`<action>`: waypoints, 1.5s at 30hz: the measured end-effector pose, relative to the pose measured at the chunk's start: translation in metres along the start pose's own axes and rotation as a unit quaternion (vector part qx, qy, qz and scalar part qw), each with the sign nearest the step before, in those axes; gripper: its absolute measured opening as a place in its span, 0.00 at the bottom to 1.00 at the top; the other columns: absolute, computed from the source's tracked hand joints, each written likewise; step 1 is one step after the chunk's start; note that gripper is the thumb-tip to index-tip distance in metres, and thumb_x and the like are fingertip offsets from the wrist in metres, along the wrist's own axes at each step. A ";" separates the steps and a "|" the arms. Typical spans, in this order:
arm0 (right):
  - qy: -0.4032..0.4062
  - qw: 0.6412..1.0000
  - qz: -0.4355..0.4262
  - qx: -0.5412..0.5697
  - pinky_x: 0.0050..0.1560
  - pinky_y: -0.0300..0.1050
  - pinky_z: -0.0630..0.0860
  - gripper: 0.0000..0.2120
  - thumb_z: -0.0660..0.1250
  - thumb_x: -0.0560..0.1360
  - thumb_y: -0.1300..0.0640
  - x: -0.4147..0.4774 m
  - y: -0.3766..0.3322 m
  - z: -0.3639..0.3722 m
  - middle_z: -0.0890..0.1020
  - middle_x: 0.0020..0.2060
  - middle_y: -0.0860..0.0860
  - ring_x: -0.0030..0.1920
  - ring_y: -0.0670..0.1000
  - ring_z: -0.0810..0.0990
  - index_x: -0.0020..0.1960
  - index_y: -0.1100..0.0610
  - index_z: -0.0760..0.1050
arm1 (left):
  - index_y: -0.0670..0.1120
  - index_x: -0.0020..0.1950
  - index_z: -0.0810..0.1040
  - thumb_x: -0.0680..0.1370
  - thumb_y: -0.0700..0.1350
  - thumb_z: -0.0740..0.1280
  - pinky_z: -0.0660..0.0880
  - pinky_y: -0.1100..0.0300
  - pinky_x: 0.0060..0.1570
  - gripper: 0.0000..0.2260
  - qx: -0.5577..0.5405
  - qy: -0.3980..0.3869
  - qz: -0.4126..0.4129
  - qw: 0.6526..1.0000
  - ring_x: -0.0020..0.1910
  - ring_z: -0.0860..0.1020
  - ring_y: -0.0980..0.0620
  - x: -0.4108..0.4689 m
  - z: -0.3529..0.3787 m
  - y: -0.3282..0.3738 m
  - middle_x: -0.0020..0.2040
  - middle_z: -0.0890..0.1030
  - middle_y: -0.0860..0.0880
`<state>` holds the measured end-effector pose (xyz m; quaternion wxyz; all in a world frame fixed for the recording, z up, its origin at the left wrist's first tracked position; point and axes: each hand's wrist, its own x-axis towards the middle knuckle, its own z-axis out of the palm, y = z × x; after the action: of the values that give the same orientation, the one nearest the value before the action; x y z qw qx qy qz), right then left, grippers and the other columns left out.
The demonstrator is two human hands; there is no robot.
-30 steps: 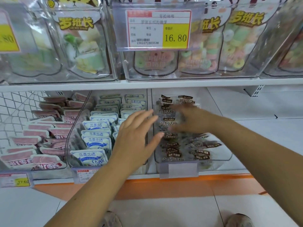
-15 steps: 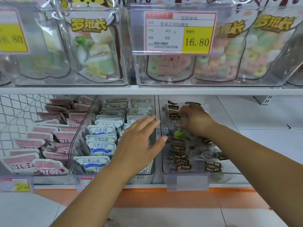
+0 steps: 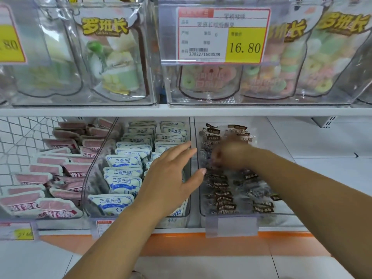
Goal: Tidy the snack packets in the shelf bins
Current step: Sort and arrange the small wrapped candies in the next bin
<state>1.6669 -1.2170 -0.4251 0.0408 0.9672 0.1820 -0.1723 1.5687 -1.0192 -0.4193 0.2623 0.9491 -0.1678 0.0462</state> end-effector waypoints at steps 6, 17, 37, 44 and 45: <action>0.095 0.982 0.047 0.157 0.53 0.46 0.77 0.13 0.60 0.80 0.59 -0.041 0.034 -0.022 0.78 0.60 0.48 0.51 0.52 0.80 0.61 0.51 0.78 | 0.59 0.75 0.59 0.78 0.60 0.59 0.46 0.64 0.71 0.26 0.000 0.007 0.016 1.000 0.73 0.50 0.63 0.006 -0.003 0.012 0.76 0.55 0.63; -0.067 0.983 0.120 0.124 0.43 0.49 0.82 0.33 0.73 0.72 0.56 -0.031 0.061 -0.031 0.72 0.64 0.59 0.42 0.54 0.83 0.72 0.59 0.62 | 0.51 0.77 0.57 0.81 0.49 0.59 0.54 0.56 0.72 0.24 0.115 -0.042 0.098 0.988 0.75 0.57 0.52 0.020 0.026 0.073 0.78 0.56 0.52; 0.201 0.944 -0.019 0.262 0.38 0.46 0.70 0.04 0.61 0.79 0.53 -0.036 0.063 -0.033 0.78 0.45 0.51 0.41 0.52 0.76 0.50 0.53 0.72 | 0.60 0.73 0.62 0.77 0.69 0.45 0.65 0.45 0.62 0.27 0.156 -0.176 -0.018 0.972 0.65 0.65 0.46 0.050 0.069 0.085 0.67 0.71 0.49; -0.004 0.977 -0.113 0.181 0.54 0.41 0.72 0.14 0.64 0.78 0.55 -0.012 0.034 -0.009 0.77 0.56 0.49 0.57 0.53 0.76 0.63 0.54 0.72 | 0.45 0.71 0.66 0.80 0.48 0.61 0.68 0.50 0.64 0.20 0.101 -0.169 0.008 0.980 0.65 0.66 0.45 0.035 0.062 0.082 0.66 0.70 0.45; -0.011 0.976 -0.107 0.189 0.56 0.38 0.69 0.15 0.64 0.79 0.54 -0.009 0.034 -0.010 0.76 0.59 0.48 0.60 0.54 0.74 0.65 0.53 0.71 | 0.44 0.69 0.67 0.79 0.45 0.63 0.68 0.51 0.63 0.19 0.117 -0.150 0.019 0.981 0.65 0.66 0.45 0.031 0.062 0.080 0.64 0.70 0.45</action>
<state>1.6745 -1.2507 -0.4120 -0.1590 0.9304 0.2485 -0.2178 1.5703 -1.1243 -0.4285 0.1203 0.9661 -0.2165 -0.0729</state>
